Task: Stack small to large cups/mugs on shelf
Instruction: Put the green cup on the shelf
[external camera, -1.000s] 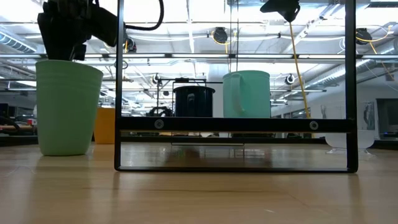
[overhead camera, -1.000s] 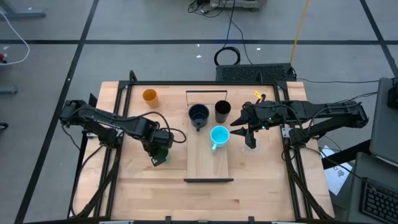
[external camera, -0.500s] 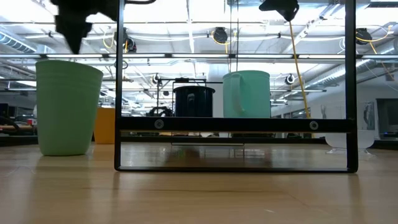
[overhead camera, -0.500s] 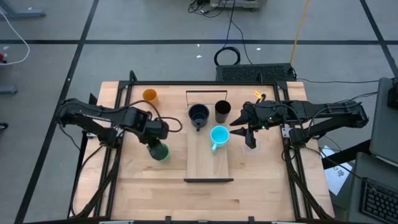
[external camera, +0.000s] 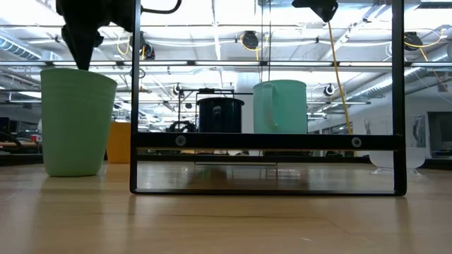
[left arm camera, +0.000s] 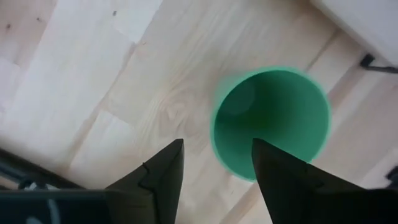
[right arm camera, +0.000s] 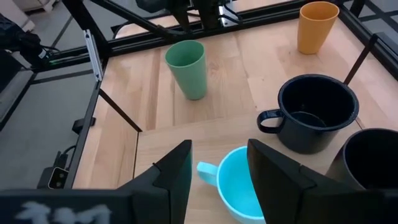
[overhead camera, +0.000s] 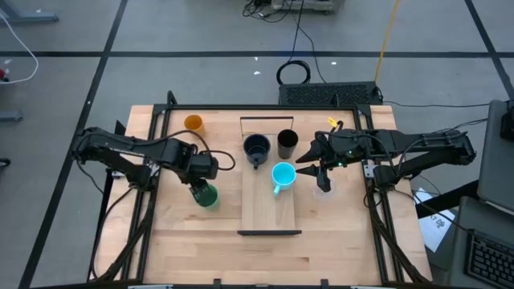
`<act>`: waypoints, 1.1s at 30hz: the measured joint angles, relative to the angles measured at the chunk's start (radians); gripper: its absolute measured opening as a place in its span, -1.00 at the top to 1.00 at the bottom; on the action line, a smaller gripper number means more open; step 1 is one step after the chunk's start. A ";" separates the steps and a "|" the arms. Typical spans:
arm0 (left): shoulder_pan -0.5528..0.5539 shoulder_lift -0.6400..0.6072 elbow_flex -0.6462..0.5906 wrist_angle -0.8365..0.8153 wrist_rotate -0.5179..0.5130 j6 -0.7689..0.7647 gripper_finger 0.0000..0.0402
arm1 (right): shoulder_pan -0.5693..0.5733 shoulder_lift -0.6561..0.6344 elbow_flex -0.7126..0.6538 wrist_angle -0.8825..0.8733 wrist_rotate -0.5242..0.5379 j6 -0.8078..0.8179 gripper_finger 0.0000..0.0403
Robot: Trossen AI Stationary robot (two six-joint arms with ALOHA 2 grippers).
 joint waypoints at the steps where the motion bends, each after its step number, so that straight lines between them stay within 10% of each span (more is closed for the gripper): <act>1: 0.003 0.000 0.000 0.017 0.007 0.000 0.05 | 0.000 0.000 0.000 0.000 0.000 0.000 0.29; 18: 0.008 0.001 -0.106 0.106 0.060 -0.018 0.08 | 0.000 0.000 0.000 -0.008 0.000 0.000 0.29; 33: 0.009 0.001 -0.181 0.188 0.072 0.001 0.95 | 0.000 0.000 0.000 -0.003 0.000 0.000 0.29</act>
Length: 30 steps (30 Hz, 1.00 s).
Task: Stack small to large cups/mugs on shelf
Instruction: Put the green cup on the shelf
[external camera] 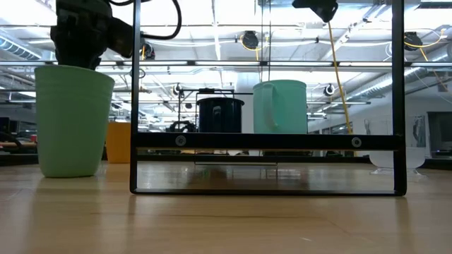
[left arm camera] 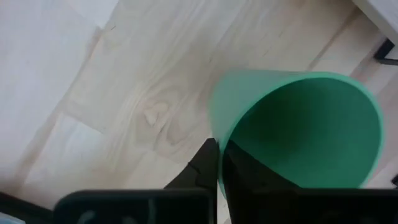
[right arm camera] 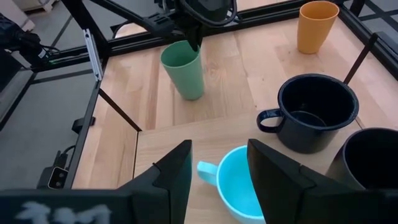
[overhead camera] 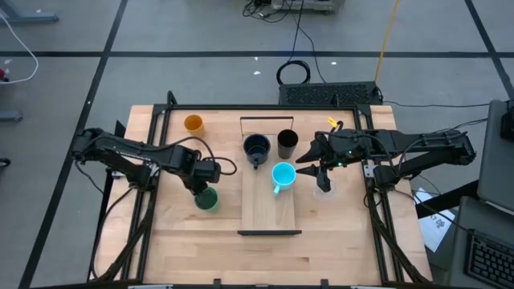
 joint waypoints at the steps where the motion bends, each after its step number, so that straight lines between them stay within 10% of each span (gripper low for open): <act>1: -0.001 0.000 0.001 0.000 0.002 0.002 0.95 | 0.000 0.000 0.000 0.003 0.000 0.000 0.29; 12: -0.001 -0.064 0.052 -0.019 0.062 -0.017 0.99 | 0.000 0.000 0.000 0.002 0.000 0.000 0.29; 30: 0.106 0.016 0.631 -0.223 -0.029 0.122 1.00 | 0.001 -0.002 0.000 0.004 0.004 -0.019 0.29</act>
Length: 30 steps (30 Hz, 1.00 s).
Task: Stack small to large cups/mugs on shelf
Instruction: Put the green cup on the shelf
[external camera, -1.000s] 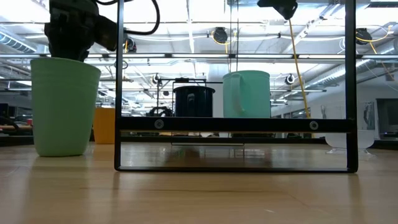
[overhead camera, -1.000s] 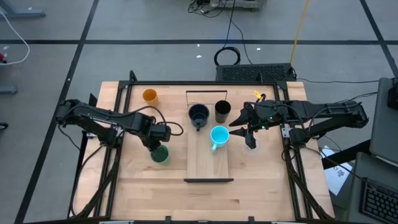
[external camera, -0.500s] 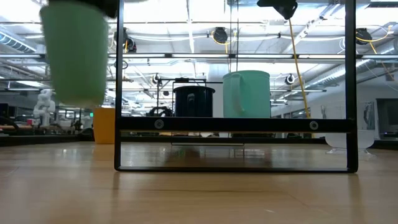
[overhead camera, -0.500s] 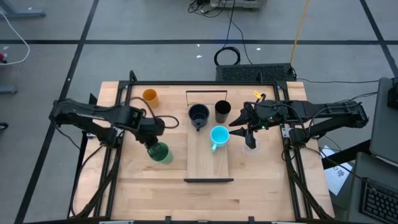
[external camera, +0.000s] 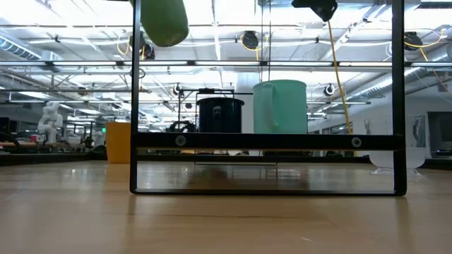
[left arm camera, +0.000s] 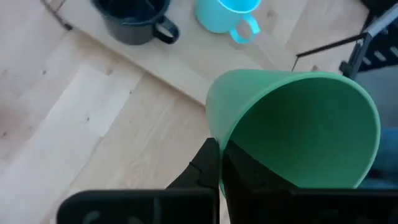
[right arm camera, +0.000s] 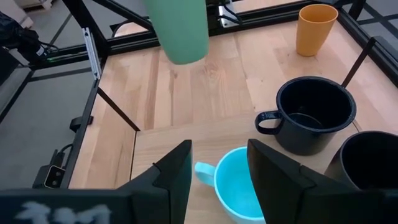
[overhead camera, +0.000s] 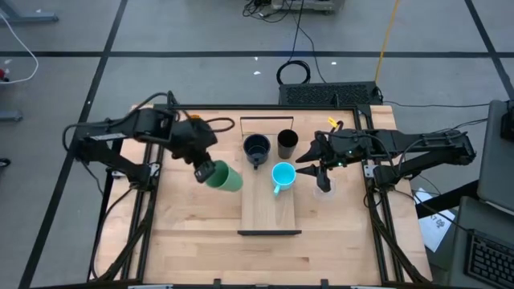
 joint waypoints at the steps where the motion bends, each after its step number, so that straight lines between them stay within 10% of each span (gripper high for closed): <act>1: 0.008 0.019 0.023 -0.013 0.018 0.017 1.00 | 0.002 -0.001 0.000 -0.002 0.000 0.002 0.29; 15: 0.105 0.298 0.338 -0.222 0.140 0.309 1.00 | 0.050 -0.041 0.001 -0.046 0.000 0.044 0.29; 30: 0.175 0.403 0.359 -0.183 0.206 0.440 1.00 | 0.078 -0.027 0.000 0.090 0.031 0.073 0.27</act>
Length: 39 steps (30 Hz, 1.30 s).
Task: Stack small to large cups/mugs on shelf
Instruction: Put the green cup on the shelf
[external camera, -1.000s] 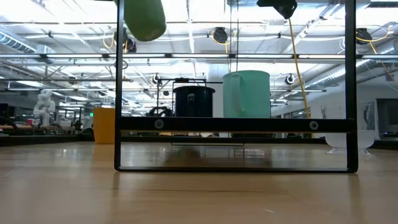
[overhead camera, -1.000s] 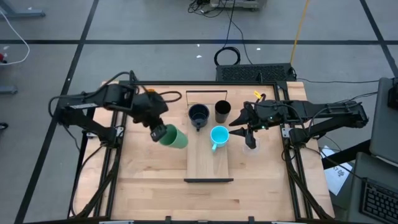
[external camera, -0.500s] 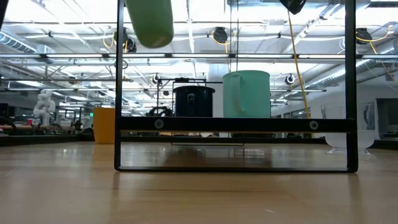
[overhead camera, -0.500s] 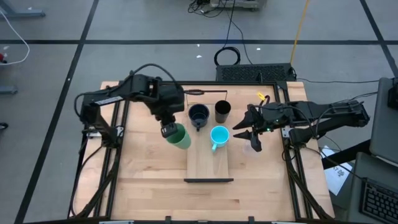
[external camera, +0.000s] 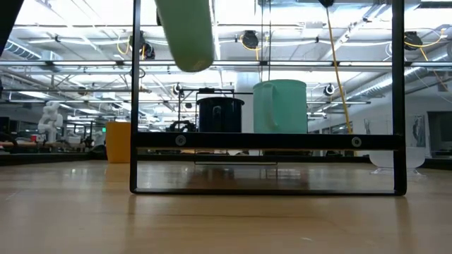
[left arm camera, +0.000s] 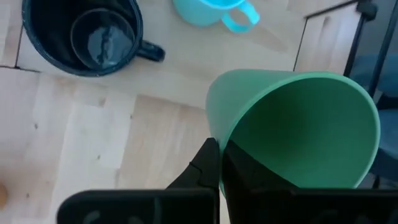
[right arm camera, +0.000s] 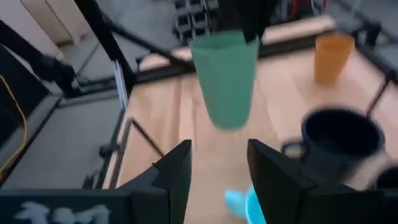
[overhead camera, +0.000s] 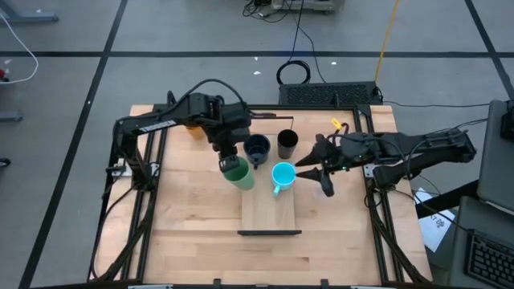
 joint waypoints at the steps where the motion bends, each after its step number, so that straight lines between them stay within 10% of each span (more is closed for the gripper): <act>1: 0.003 0.005 0.000 0.012 0.009 -0.002 1.00 | 0.000 0.008 0.000 0.034 0.002 -0.011 0.26; 27: 0.015 0.065 0.000 0.013 0.172 0.067 1.00 | -0.116 0.241 0.012 0.348 -0.418 -0.030 -0.08; 39: -0.013 0.096 0.000 0.031 0.175 0.058 1.00 | -0.148 0.351 0.013 0.277 -0.419 -0.066 -0.20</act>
